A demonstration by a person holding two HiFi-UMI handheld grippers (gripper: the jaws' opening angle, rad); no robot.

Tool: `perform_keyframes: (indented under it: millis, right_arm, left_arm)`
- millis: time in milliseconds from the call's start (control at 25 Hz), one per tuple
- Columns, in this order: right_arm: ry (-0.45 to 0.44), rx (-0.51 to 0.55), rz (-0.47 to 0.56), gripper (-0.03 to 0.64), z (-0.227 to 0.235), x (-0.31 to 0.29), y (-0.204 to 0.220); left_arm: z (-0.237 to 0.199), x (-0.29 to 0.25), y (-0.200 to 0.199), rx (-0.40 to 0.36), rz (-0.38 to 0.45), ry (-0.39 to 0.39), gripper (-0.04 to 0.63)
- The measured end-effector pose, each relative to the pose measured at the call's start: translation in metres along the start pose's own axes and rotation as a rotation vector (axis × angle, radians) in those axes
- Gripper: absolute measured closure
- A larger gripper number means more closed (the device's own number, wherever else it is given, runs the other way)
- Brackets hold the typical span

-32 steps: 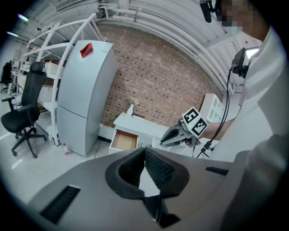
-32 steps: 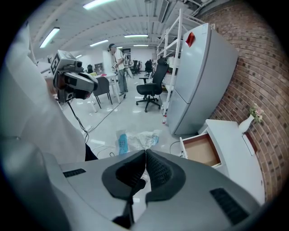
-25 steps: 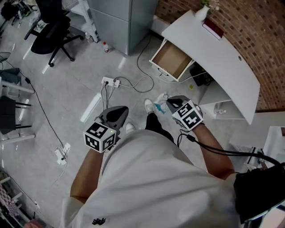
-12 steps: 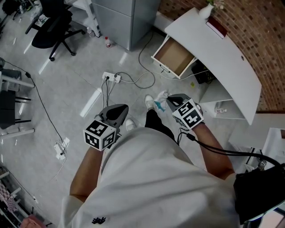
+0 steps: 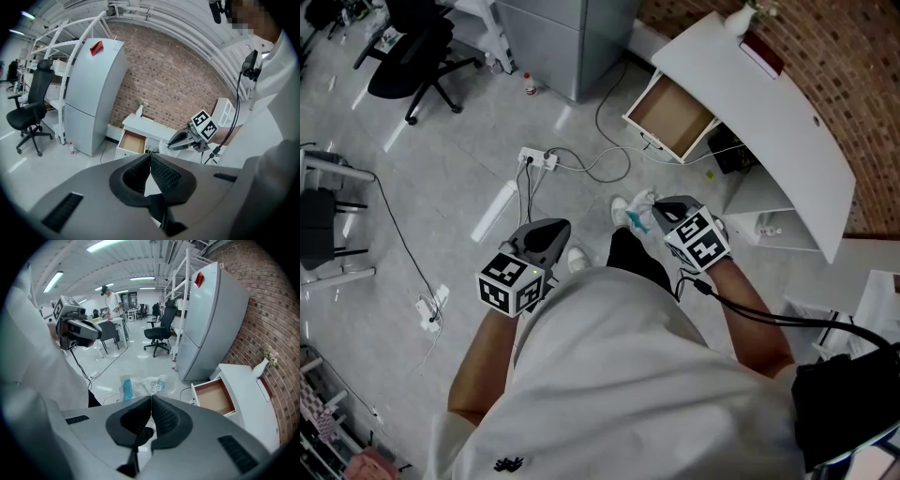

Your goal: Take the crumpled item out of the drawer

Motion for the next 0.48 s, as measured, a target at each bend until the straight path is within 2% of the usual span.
perform_keyframes:
  millis: [240, 480]
  right_arm:
    - [-0.008, 0.009, 0.000, 0.586, 0.013, -0.006, -0.014]
    - [-0.015, 0.003, -0.004, 0.586, 0.045, -0.020, -0.026]
  left_arm:
    - [-0.014, -0.005, -0.007, 0.011, -0.014, -0.010, 0.571]
    - [-0.034, -0.034, -0.025, 0.012, -0.020, -0.006, 0.571]
Point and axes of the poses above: the fingertips, and each gripper's own axes: x backward along the fingers, z to its right, y out of its underside, the point moved 10 cm from there along x, backward along the fingers, and after that the axes turned 7 degrees about -x, right-handed, at the moved point
